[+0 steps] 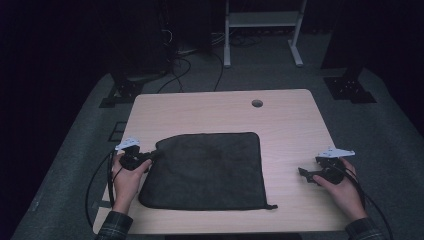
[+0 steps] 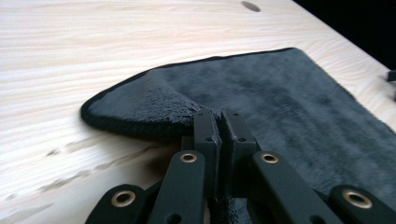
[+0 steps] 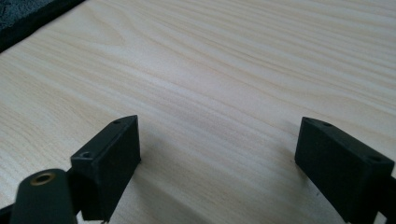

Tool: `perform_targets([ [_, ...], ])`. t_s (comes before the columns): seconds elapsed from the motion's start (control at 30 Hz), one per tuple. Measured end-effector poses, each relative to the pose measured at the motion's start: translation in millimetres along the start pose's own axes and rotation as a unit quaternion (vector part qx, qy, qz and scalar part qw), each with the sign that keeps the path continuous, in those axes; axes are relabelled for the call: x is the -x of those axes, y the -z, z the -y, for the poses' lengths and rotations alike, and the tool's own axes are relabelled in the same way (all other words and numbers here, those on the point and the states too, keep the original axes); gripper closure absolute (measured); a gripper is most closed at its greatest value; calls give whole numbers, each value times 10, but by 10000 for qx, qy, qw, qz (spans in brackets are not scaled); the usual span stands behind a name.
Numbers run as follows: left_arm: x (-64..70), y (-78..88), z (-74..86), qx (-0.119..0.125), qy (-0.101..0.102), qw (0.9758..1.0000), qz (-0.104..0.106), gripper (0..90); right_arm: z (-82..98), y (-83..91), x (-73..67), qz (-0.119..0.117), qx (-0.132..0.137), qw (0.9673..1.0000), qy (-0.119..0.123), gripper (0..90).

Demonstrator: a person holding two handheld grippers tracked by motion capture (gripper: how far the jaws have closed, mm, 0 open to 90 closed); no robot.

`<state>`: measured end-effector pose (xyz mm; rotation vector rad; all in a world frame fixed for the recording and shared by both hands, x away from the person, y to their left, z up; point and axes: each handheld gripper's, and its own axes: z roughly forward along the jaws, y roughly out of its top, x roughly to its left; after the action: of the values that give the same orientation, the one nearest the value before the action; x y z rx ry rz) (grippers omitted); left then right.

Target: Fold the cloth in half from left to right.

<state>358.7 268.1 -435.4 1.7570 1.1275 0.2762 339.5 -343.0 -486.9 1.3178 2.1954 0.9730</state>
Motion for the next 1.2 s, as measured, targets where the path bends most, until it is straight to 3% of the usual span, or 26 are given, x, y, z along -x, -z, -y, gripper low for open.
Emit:
perform_targets([
  [0.2,164,-141,-38,-45,-119,9995,296,851,0,0,0,-1,2,10000,-1,135],
  [0.67,399,-384,-151,-162,-373,9972,626,851,0,-1,1,-1,3,10000,4,135],
  [1.2,718,-706,-252,-322,-643,9909,1138,851,0,0,0,0,0,10000,2,134],
])
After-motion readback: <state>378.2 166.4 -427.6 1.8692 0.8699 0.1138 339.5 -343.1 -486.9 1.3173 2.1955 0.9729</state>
